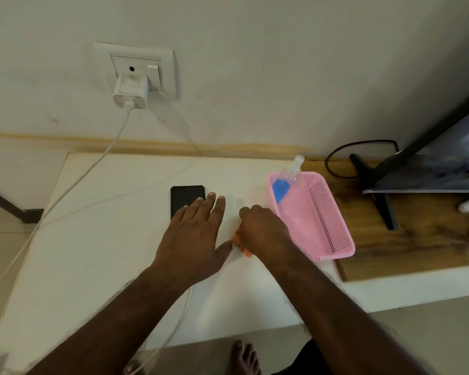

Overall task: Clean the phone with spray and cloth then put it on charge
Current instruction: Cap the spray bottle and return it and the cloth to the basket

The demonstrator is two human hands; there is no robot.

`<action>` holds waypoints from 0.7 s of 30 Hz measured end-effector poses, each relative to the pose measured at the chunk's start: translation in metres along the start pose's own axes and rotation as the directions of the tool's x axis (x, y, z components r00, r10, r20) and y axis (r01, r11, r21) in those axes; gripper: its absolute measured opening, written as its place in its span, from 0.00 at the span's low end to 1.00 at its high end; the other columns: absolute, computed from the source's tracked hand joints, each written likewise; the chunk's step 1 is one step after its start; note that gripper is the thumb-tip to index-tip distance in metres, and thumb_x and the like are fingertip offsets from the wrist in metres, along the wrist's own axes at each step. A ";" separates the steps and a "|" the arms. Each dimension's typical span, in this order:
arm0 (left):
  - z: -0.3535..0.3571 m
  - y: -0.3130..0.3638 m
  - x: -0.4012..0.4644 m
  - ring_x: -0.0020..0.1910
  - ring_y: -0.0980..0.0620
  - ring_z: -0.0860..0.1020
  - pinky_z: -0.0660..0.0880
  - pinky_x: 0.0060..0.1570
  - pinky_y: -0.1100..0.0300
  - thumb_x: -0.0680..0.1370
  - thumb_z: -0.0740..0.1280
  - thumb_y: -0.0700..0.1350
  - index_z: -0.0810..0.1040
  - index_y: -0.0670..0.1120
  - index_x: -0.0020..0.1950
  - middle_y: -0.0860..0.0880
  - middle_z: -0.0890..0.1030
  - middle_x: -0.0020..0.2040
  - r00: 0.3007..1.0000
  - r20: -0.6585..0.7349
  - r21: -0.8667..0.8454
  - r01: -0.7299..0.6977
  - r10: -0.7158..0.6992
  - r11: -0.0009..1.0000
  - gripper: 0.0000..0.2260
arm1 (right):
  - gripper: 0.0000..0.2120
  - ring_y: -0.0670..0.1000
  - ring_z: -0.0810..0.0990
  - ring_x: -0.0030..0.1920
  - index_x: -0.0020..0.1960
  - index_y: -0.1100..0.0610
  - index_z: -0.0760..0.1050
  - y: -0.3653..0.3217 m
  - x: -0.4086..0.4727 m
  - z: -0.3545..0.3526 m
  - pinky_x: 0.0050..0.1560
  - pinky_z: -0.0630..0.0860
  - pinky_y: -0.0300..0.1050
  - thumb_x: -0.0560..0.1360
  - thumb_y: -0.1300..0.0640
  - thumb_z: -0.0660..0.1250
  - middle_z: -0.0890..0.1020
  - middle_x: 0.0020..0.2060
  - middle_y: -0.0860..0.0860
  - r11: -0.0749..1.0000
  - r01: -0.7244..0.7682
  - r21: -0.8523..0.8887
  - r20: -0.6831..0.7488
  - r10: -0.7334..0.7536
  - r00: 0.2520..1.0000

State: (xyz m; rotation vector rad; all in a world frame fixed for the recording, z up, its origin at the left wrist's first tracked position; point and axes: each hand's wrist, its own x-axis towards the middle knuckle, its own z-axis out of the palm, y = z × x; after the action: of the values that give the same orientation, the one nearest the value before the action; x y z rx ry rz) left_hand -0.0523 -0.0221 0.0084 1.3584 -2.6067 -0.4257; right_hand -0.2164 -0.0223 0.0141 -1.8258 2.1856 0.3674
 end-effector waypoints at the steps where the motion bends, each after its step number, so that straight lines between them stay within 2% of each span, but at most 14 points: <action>1: 0.000 0.000 0.000 0.80 0.44 0.54 0.52 0.76 0.49 0.78 0.59 0.65 0.49 0.48 0.82 0.46 0.53 0.82 1.000 -0.001 -0.006 0.000 0.000 1.000 0.38 | 0.22 0.55 0.79 0.53 0.63 0.56 0.73 0.000 0.001 0.001 0.59 0.76 0.49 0.74 0.47 0.71 0.79 0.57 0.55 1.000 0.002 -0.009 -0.005 -0.002 1.000; 5: 0.001 -0.002 0.000 0.80 0.46 0.53 0.52 0.77 0.50 0.78 0.56 0.66 0.46 0.50 0.82 0.47 0.50 0.82 1.000 -0.001 0.000 0.008 -0.008 1.000 0.39 | 0.21 0.53 0.79 0.51 0.61 0.57 0.76 -0.003 0.001 -0.005 0.60 0.75 0.46 0.74 0.46 0.72 0.79 0.56 0.55 1.000 -0.004 0.023 0.042 0.003 0.999; 8: -0.002 -0.001 0.000 0.80 0.45 0.54 0.54 0.77 0.49 0.78 0.56 0.67 0.47 0.49 0.82 0.46 0.51 0.82 1.000 -0.001 -0.010 0.008 -0.008 1.000 0.39 | 0.17 0.51 0.79 0.48 0.58 0.55 0.78 0.004 -0.011 -0.028 0.57 0.77 0.45 0.73 0.49 0.73 0.79 0.51 0.52 0.976 -0.029 0.214 -0.011 0.033 0.999; 10: -0.004 0.001 -0.001 0.80 0.45 0.55 0.55 0.76 0.49 0.78 0.57 0.67 0.48 0.49 0.82 0.46 0.52 0.82 1.000 0.002 -0.016 0.006 -0.006 1.000 0.39 | 0.08 0.49 0.81 0.45 0.51 0.55 0.78 0.022 -0.024 -0.043 0.50 0.80 0.42 0.74 0.54 0.72 0.82 0.45 0.48 0.896 -0.049 0.442 -0.042 0.075 0.996; 11: -0.004 0.002 -0.001 0.80 0.44 0.56 0.55 0.76 0.49 0.78 0.58 0.67 0.49 0.48 0.82 0.46 0.52 0.82 1.000 -0.001 -0.011 0.002 -0.002 1.000 0.39 | 0.03 0.47 0.82 0.42 0.48 0.55 0.78 0.036 -0.032 -0.049 0.43 0.80 0.37 0.75 0.57 0.70 0.84 0.39 0.44 0.828 -0.047 0.559 -0.051 0.090 0.995; 12: -0.005 0.002 -0.002 0.80 0.44 0.56 0.56 0.76 0.49 0.78 0.58 0.66 0.49 0.48 0.82 0.45 0.53 0.82 1.000 -0.001 -0.007 -0.003 0.003 1.000 0.39 | 0.01 0.44 0.83 0.39 0.45 0.55 0.77 0.051 -0.038 -0.054 0.36 0.77 0.31 0.75 0.60 0.68 0.84 0.34 0.41 0.779 -0.044 0.626 -0.062 0.106 0.992; 13: -0.005 0.002 -0.002 0.79 0.44 0.57 0.56 0.76 0.49 0.78 0.58 0.66 0.50 0.48 0.82 0.45 0.54 0.82 1.000 0.001 -0.009 -0.008 0.008 1.000 0.39 | 0.05 0.40 0.82 0.36 0.44 0.54 0.77 0.067 -0.044 -0.059 0.31 0.74 0.28 0.75 0.62 0.67 0.83 0.31 0.38 0.754 -0.061 0.655 -0.073 0.143 0.987; 15: -0.005 0.003 -0.002 0.79 0.44 0.57 0.56 0.76 0.49 0.78 0.59 0.66 0.51 0.48 0.82 0.45 0.54 0.82 1.000 0.007 -0.018 -0.011 0.011 1.000 0.38 | 0.07 0.42 0.82 0.35 0.42 0.51 0.78 0.099 -0.052 -0.063 0.29 0.75 0.32 0.73 0.63 0.68 0.84 0.32 0.42 0.711 -0.124 0.692 -0.077 0.244 0.967; 17: -0.005 0.003 -0.002 0.79 0.44 0.57 0.56 0.75 0.49 0.78 0.59 0.65 0.51 0.48 0.82 0.45 0.54 0.82 1.000 0.007 -0.025 -0.009 0.009 1.000 0.38 | 0.07 0.46 0.82 0.39 0.44 0.50 0.77 0.125 -0.052 -0.062 0.34 0.78 0.40 0.71 0.56 0.75 0.84 0.37 0.46 0.704 -0.206 0.680 -0.045 0.320 0.946; 19: -0.004 0.004 -0.001 0.79 0.45 0.57 0.56 0.75 0.50 0.78 0.59 0.66 0.50 0.49 0.82 0.46 0.53 0.82 1.000 0.003 -0.034 -0.005 0.005 0.999 0.38 | 0.15 0.47 0.80 0.40 0.44 0.49 0.76 0.139 -0.045 -0.060 0.33 0.73 0.40 0.67 0.46 0.79 0.83 0.39 0.46 0.766 -0.262 0.588 -0.028 0.343 0.939; 21: -0.002 0.004 -0.001 0.80 0.46 0.55 0.54 0.76 0.51 0.78 0.57 0.67 0.48 0.50 0.82 0.47 0.52 0.82 1.000 0.005 -0.027 -0.005 0.005 1.000 0.39 | 0.16 0.46 0.79 0.39 0.44 0.49 0.76 0.142 -0.030 -0.060 0.32 0.71 0.39 0.66 0.44 0.79 0.82 0.39 0.46 0.822 -0.286 0.492 -0.028 0.343 0.939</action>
State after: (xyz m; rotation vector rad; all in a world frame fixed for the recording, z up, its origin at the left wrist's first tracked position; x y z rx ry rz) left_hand -0.0545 -0.0193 0.0121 1.3437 -2.5981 -0.4620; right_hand -0.3542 0.0082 0.0837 -1.2440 2.3838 -0.2226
